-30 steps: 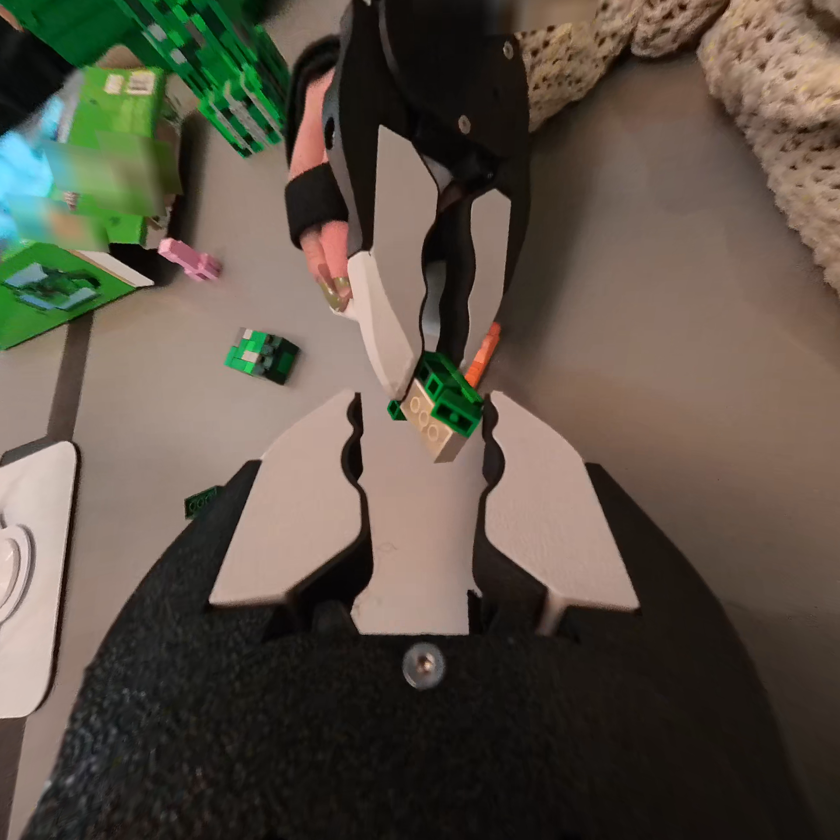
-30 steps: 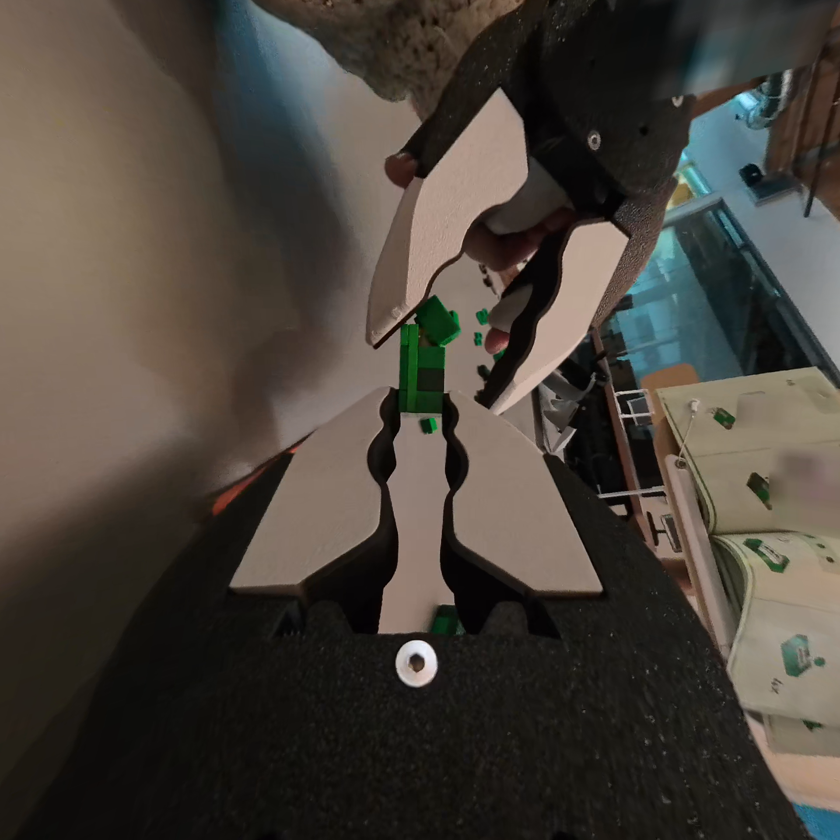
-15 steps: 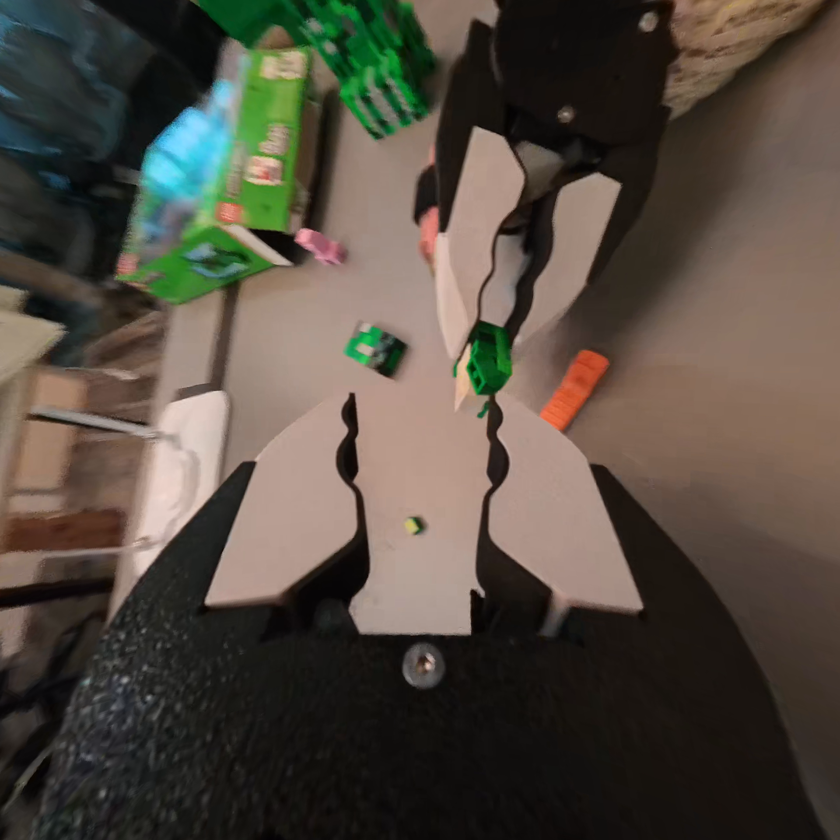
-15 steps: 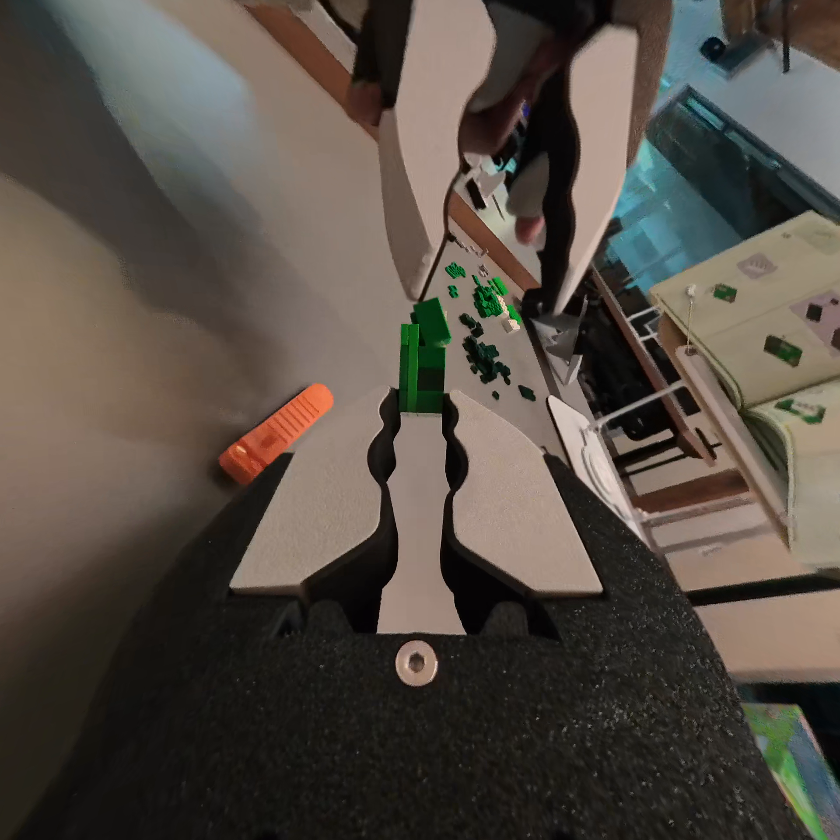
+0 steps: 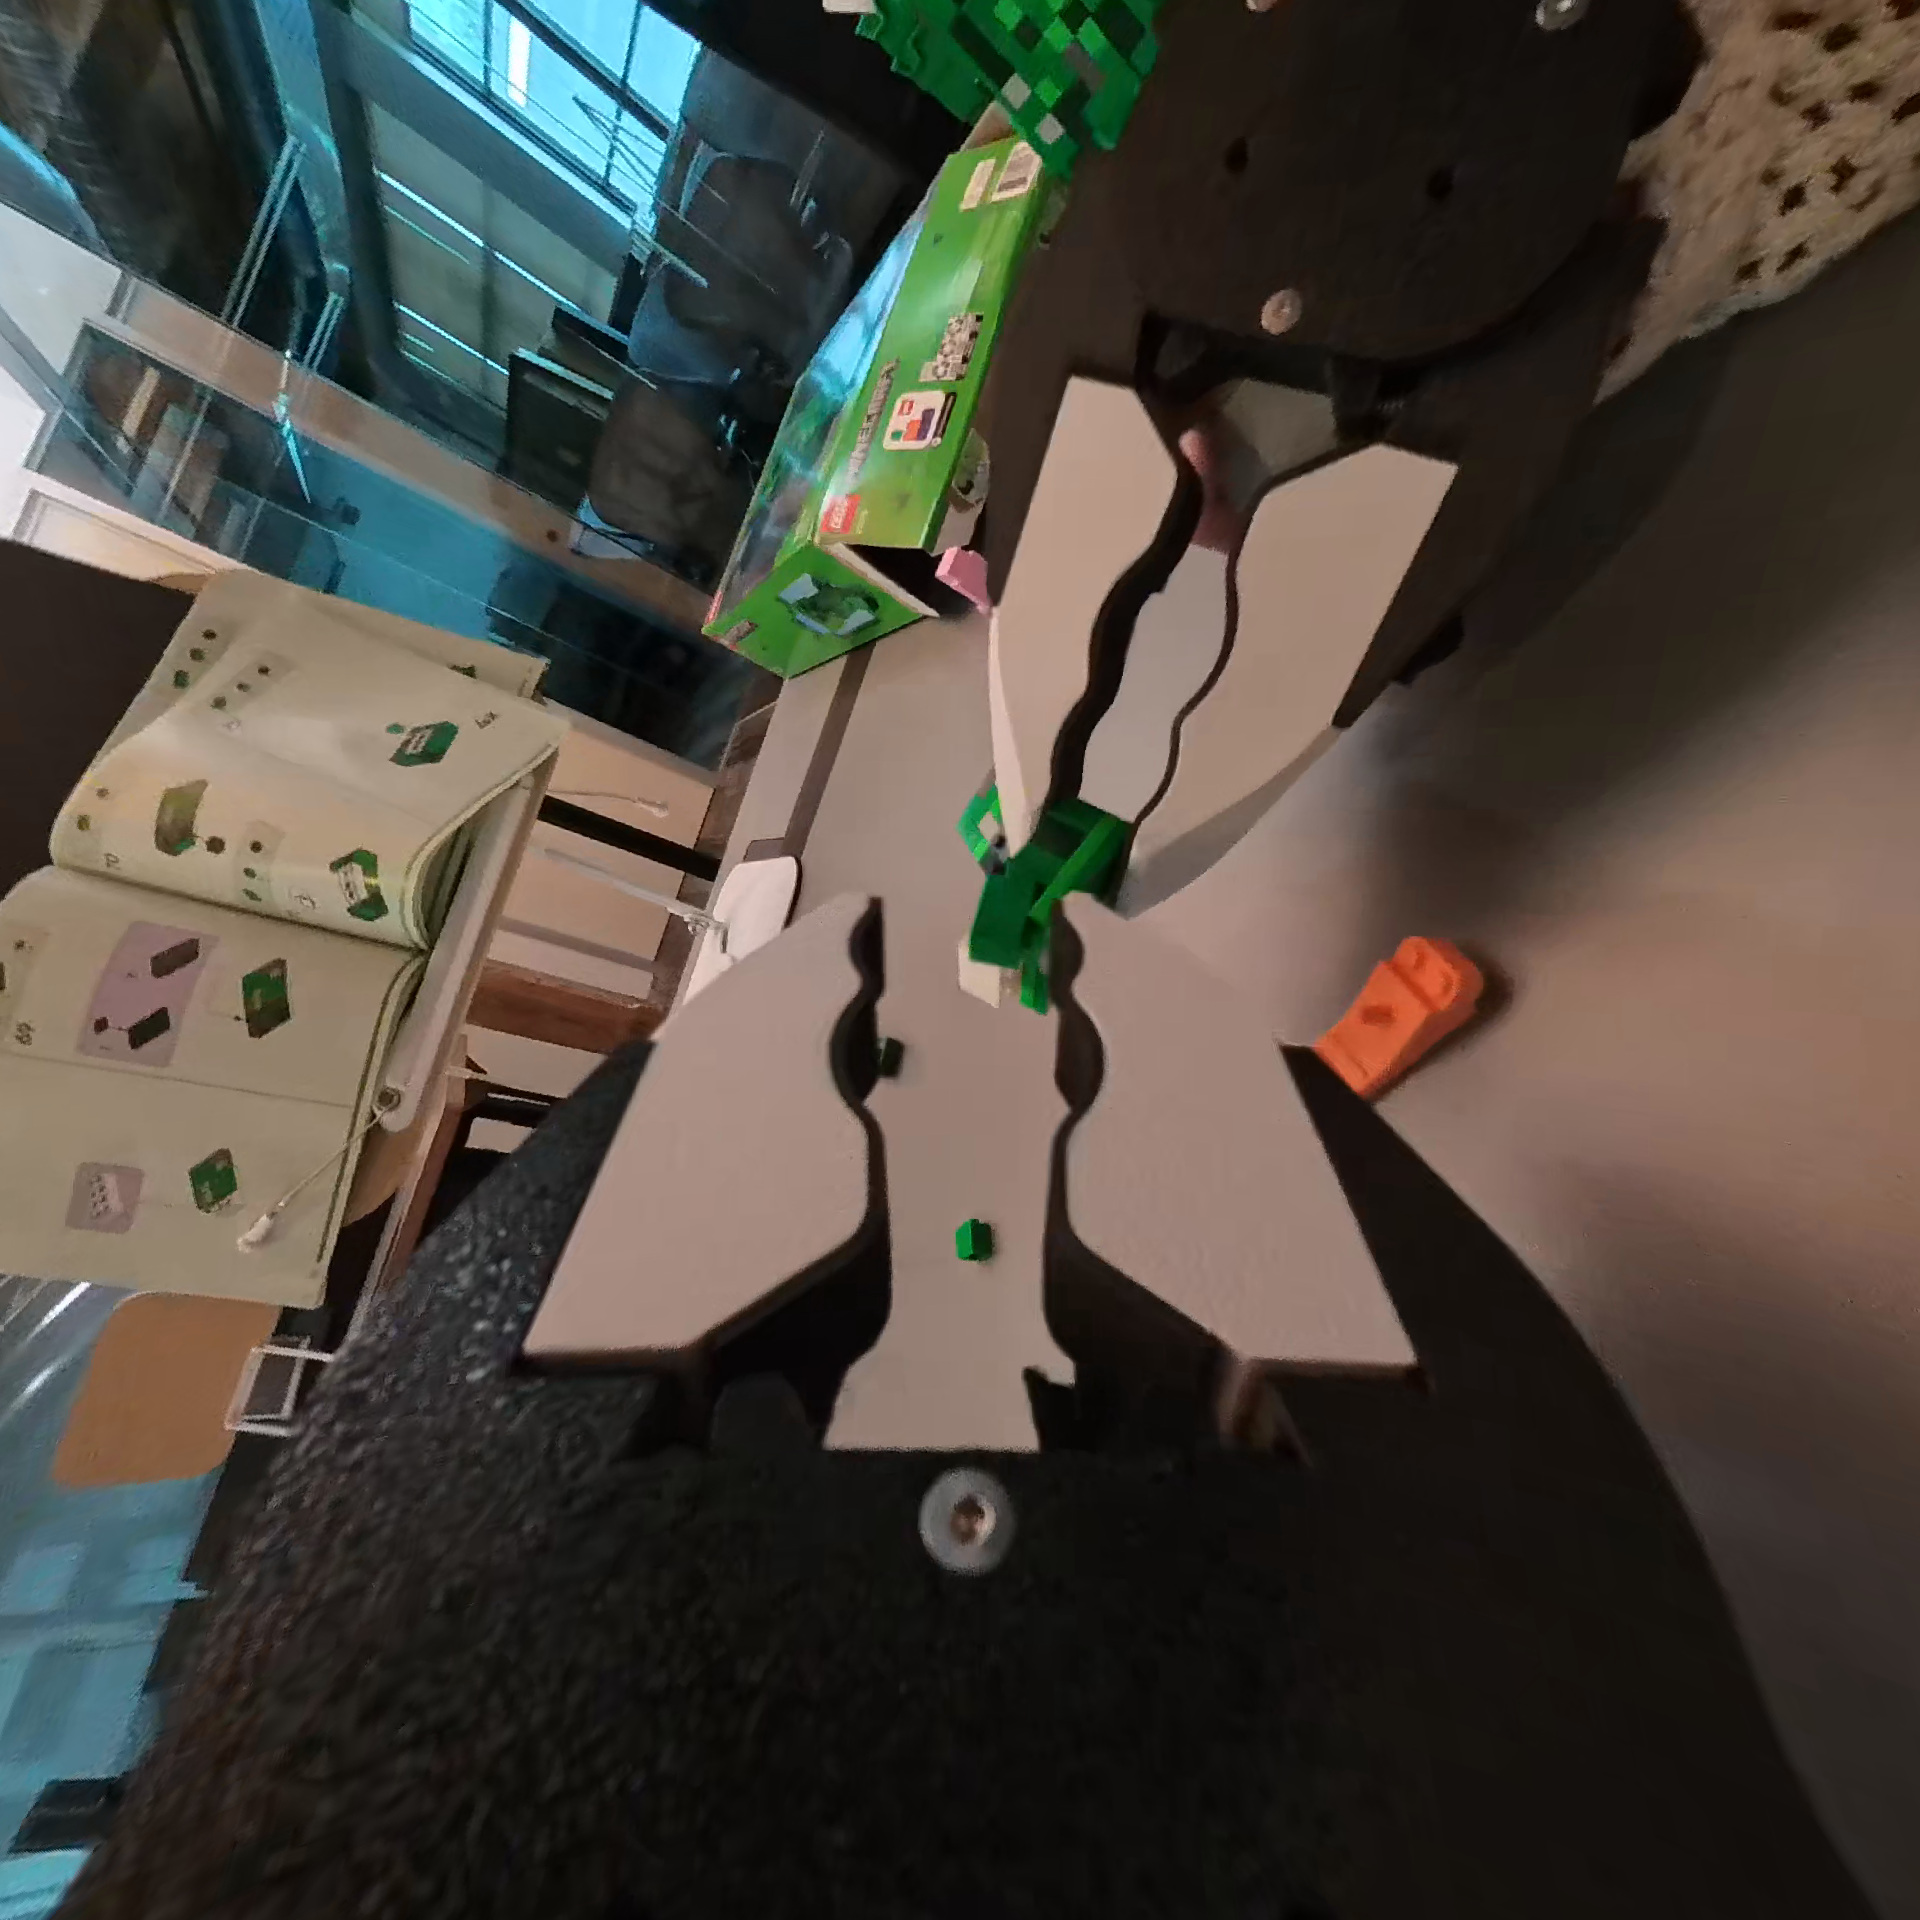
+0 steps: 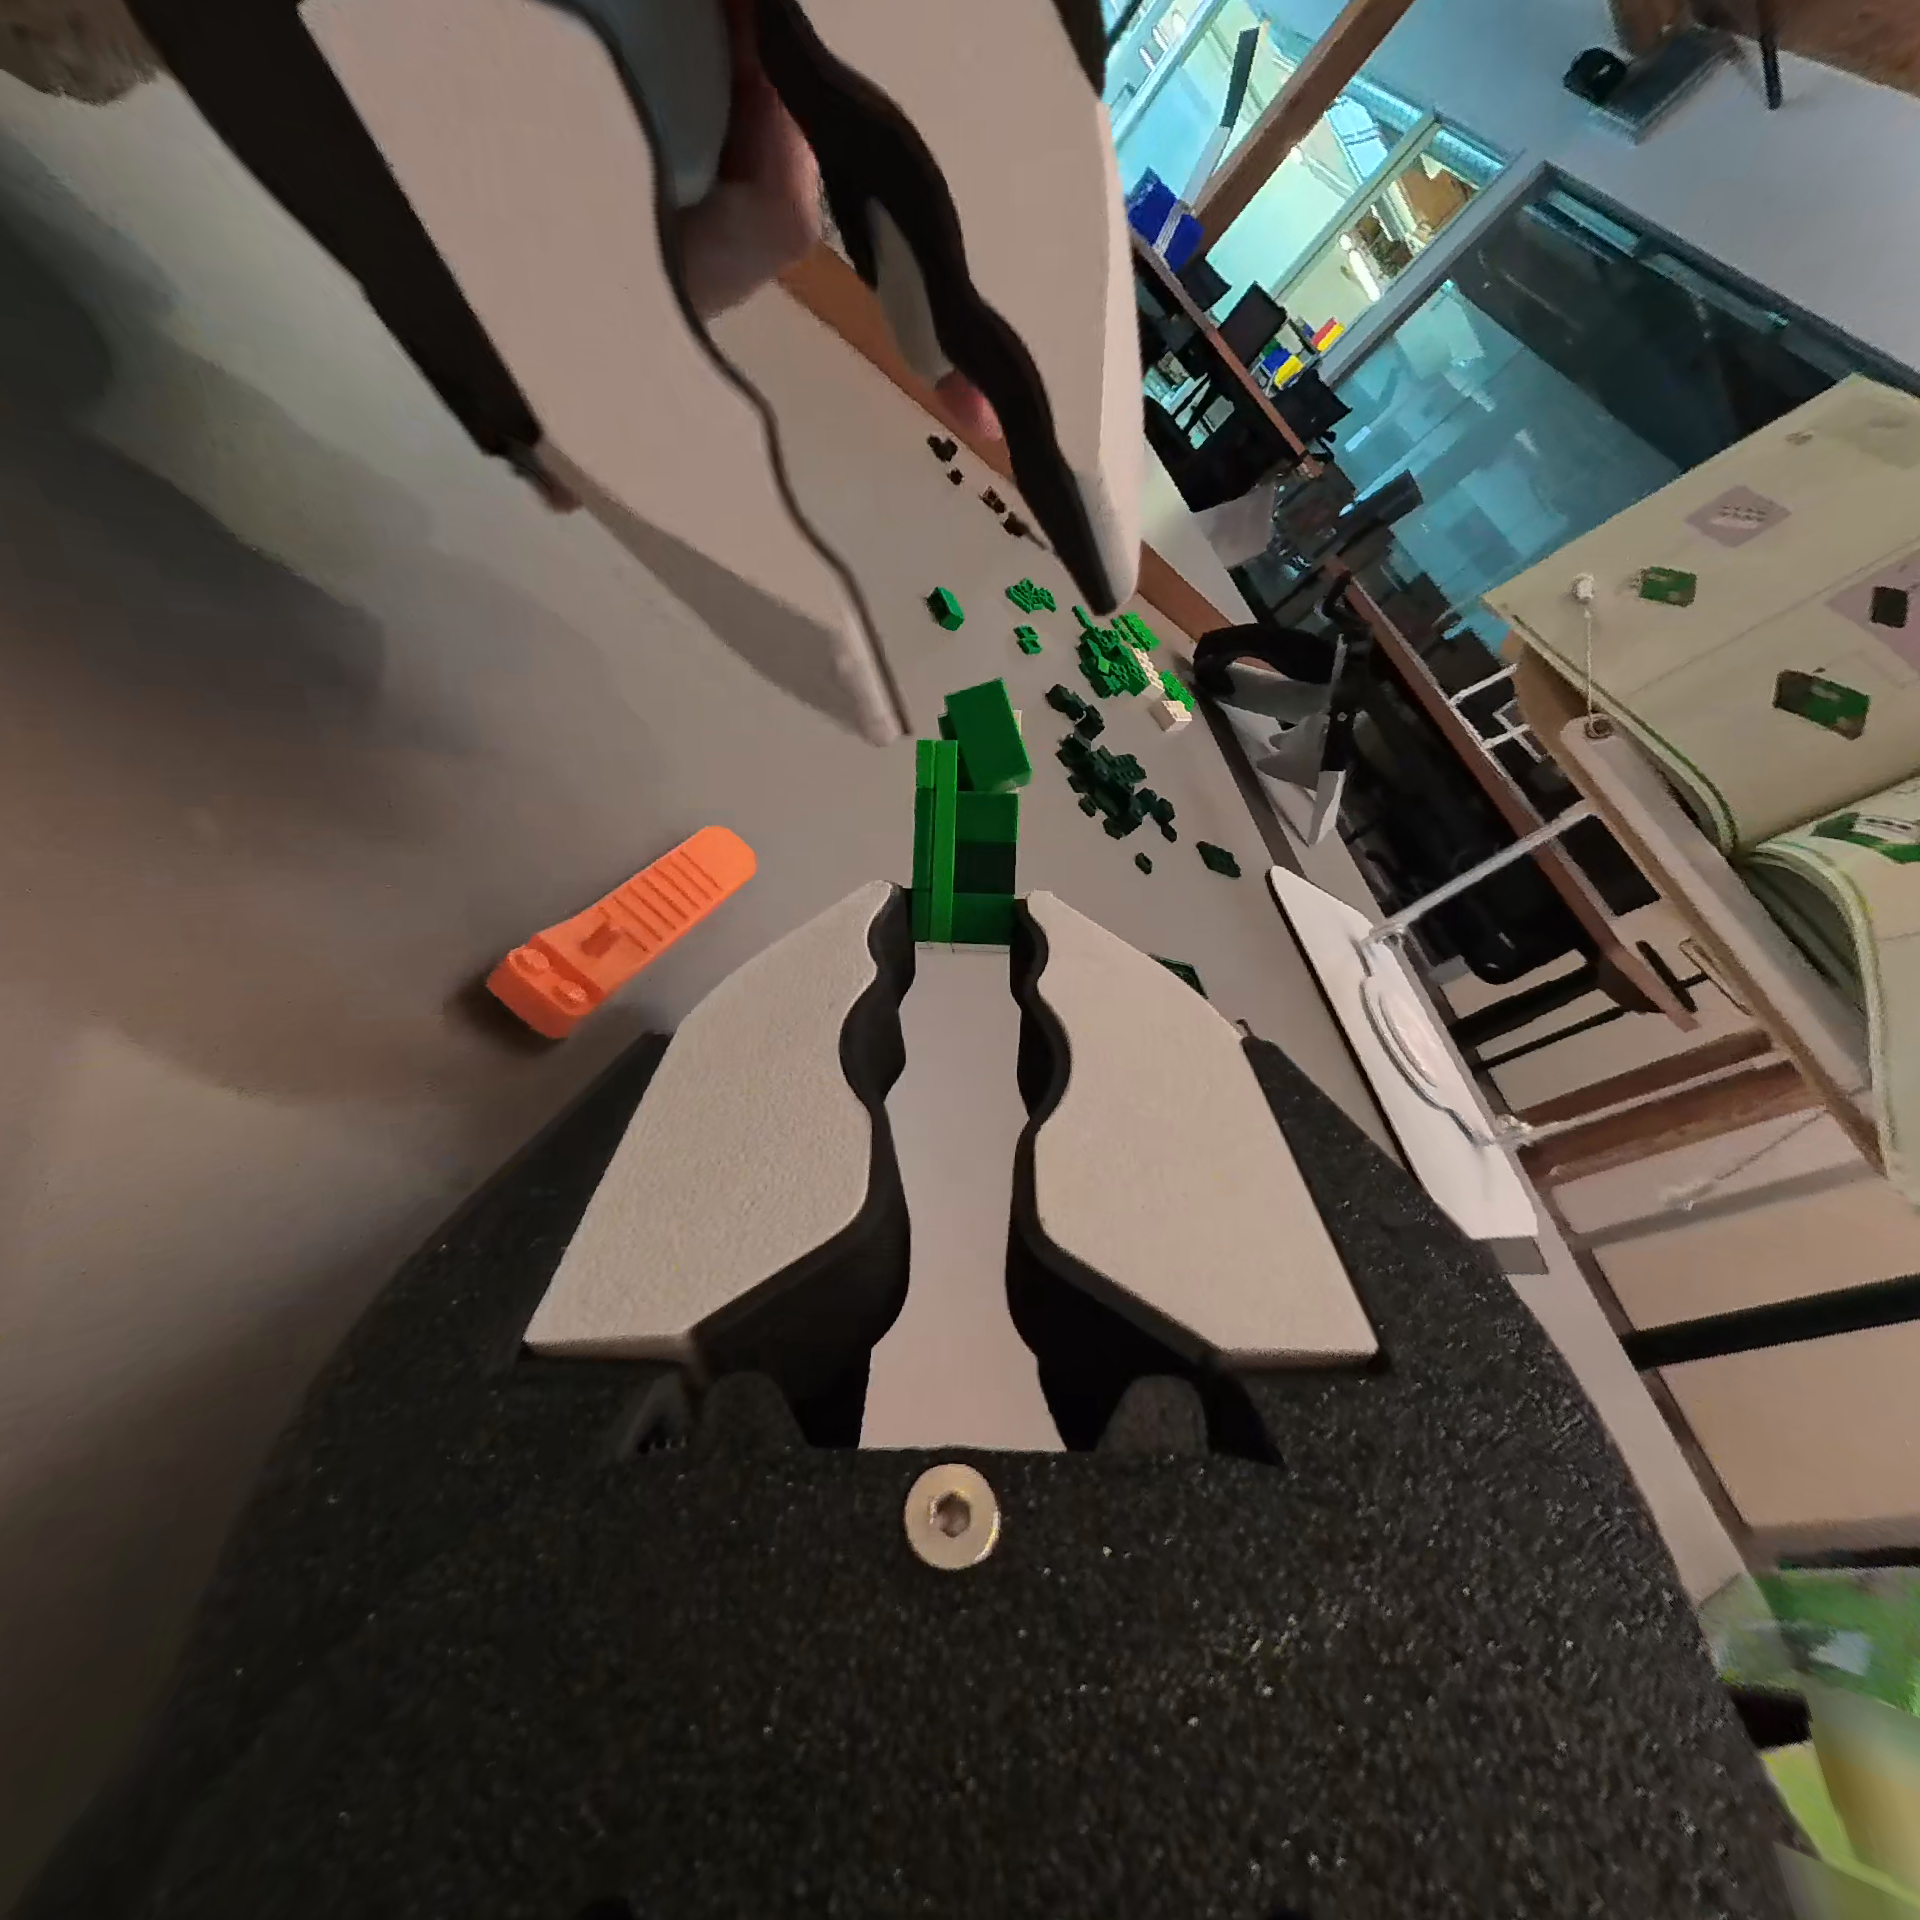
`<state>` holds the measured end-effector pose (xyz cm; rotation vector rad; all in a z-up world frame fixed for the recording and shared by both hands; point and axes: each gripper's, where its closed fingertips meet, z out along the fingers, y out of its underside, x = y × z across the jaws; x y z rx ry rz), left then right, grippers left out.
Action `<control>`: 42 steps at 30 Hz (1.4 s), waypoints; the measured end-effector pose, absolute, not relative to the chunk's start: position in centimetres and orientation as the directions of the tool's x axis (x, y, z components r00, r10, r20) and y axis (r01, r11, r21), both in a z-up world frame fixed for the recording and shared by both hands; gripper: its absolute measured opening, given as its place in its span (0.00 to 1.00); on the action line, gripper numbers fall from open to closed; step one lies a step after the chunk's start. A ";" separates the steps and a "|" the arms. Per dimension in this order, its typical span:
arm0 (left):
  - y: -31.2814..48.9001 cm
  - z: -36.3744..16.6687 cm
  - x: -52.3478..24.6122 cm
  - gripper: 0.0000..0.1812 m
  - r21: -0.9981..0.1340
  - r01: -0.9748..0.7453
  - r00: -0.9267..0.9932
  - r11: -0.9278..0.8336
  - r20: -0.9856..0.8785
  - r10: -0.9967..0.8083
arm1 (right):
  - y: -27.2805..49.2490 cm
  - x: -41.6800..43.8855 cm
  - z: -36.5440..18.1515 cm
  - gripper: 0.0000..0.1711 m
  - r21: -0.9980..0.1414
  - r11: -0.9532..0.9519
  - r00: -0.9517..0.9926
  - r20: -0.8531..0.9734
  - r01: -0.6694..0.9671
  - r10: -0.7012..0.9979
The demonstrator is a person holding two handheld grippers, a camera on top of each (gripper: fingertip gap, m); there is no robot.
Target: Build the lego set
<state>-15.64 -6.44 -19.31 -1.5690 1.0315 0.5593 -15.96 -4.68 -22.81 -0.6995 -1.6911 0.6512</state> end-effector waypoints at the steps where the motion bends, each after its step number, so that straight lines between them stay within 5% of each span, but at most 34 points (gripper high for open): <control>1: -6.5 -19.4 -15.6 0.15 -0.516 -0.857 0.488 -0.003 -0.808 -0.331 | -4.7 -16.0 -23.0 0.10 -0.727 0.677 -0.190 0.652 0.119 0.734; 7: -6.6 -20.9 -15.3 0.26 -0.427 -0.893 0.443 -0.143 -0.778 -0.446 | -5.0 -16.2 -23.6 0.10 -0.702 0.699 -0.210 0.669 0.135 0.712; 17: -6.4 -22.4 -16.2 0.21 -0.301 -0.939 0.345 -0.170 -0.806 -0.480 | -5.5 -16.1 -23.9 0.10 -0.704 0.699 -0.237 0.662 0.127 0.711; 42: -6.3 -23.2 -15.7 0.11 -0.189 -0.981 0.185 -0.047 -0.828 -0.530 | -5.7 -16.0 -24.7 0.10 -0.686 0.712 -0.272 0.664 0.146 0.696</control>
